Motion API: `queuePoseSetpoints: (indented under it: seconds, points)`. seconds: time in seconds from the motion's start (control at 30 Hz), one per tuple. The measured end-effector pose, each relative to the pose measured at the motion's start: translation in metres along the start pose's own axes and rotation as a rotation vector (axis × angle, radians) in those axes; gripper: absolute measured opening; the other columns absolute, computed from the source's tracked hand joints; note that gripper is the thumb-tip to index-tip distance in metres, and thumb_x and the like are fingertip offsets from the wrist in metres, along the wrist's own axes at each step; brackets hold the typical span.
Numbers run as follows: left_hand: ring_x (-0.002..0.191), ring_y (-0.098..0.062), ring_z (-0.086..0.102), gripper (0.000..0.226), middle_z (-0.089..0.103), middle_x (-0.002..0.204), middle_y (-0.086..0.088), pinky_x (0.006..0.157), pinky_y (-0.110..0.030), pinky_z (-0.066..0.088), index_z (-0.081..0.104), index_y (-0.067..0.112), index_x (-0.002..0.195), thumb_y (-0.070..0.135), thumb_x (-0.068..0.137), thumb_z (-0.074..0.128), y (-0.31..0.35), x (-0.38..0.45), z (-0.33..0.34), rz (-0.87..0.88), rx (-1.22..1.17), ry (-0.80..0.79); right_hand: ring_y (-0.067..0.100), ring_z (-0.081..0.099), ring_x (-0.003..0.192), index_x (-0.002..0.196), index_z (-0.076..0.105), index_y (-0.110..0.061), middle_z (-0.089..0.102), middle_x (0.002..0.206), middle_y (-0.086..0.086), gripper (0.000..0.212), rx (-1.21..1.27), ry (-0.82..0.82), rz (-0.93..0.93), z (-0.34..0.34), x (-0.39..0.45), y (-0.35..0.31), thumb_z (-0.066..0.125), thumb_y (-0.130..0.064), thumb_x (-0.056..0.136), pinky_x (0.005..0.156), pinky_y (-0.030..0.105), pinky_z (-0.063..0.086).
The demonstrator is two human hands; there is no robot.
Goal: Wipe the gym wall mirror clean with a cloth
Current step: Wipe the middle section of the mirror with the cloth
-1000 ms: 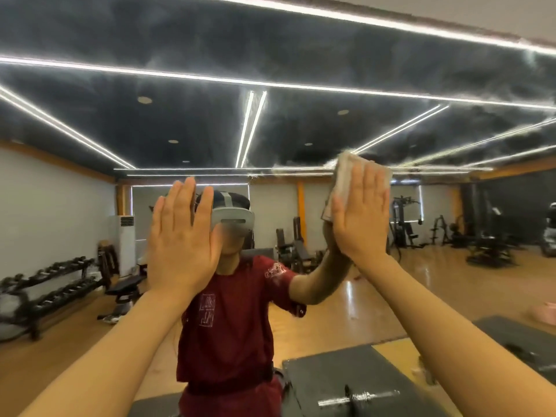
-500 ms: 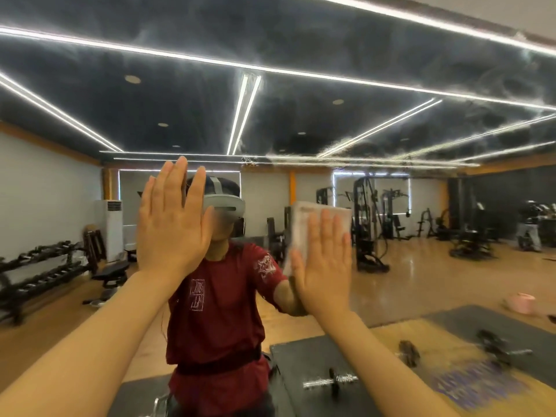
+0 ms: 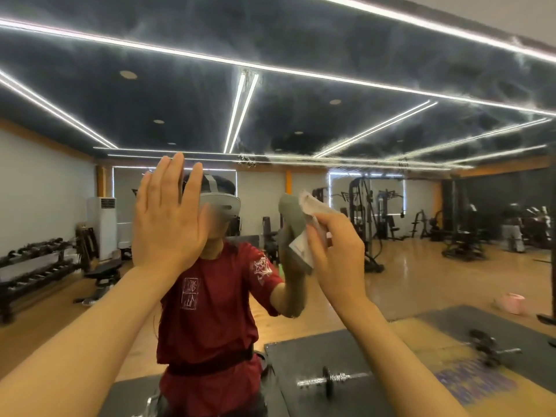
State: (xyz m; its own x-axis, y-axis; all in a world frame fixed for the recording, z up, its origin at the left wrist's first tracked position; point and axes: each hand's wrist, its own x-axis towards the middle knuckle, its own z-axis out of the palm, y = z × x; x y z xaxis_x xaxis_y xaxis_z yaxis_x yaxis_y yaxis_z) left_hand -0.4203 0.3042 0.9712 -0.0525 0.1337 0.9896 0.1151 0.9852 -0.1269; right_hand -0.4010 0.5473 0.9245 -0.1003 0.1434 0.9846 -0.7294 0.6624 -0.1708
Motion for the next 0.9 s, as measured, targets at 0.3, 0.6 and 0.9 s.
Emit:
queuePoseSetpoints:
  seconds: [0.3, 0.6, 0.9]
  points:
    - [0.147, -0.034, 0.017, 0.060, 0.024, 0.157, -0.021, 0.121, -0.039, 0.000, 0.033, 0.005, 0.150, 0.032, 0.096, 0.040, -0.001, -0.001, -0.002, 0.016, 0.003, 0.008, 0.001, 0.058, 0.095, 0.114, 0.046, -0.016, 0.051, 0.113, -0.019, 0.039, 0.402, 0.245, 0.166, 0.002, 0.010, -0.016, 0.064, 0.007, 0.088, 0.075, 0.014, 0.050]
    - [0.146, -0.035, 0.018, 0.060, 0.025, 0.157, -0.021, 0.120, -0.045, 0.009, 0.033, 0.007, 0.150, 0.032, 0.096, 0.040, 0.000, -0.002, -0.001, -0.001, -0.004, 0.006, 0.030, 0.046, 0.120, 0.105, 0.070, -0.018, 0.053, 0.131, 0.013, 0.041, -0.479, 0.121, 0.027, 0.021, -0.014, 0.022, 0.053, -0.053, 0.090, 0.096, 0.048, 0.041]
    - [0.147, -0.035, 0.018, 0.061, 0.024, 0.157, -0.021, 0.121, -0.041, 0.004, 0.032, 0.007, 0.151, 0.033, 0.096, 0.038, 0.000, -0.001, 0.000, 0.003, 0.000, 0.002, 0.022, 0.060, 0.085, 0.106, 0.064, -0.012, 0.064, 0.103, 0.008, 0.023, -0.424, 0.067, -0.284, 0.031, -0.015, 0.023, 0.071, -0.023, 0.087, 0.071, 0.040, 0.053]
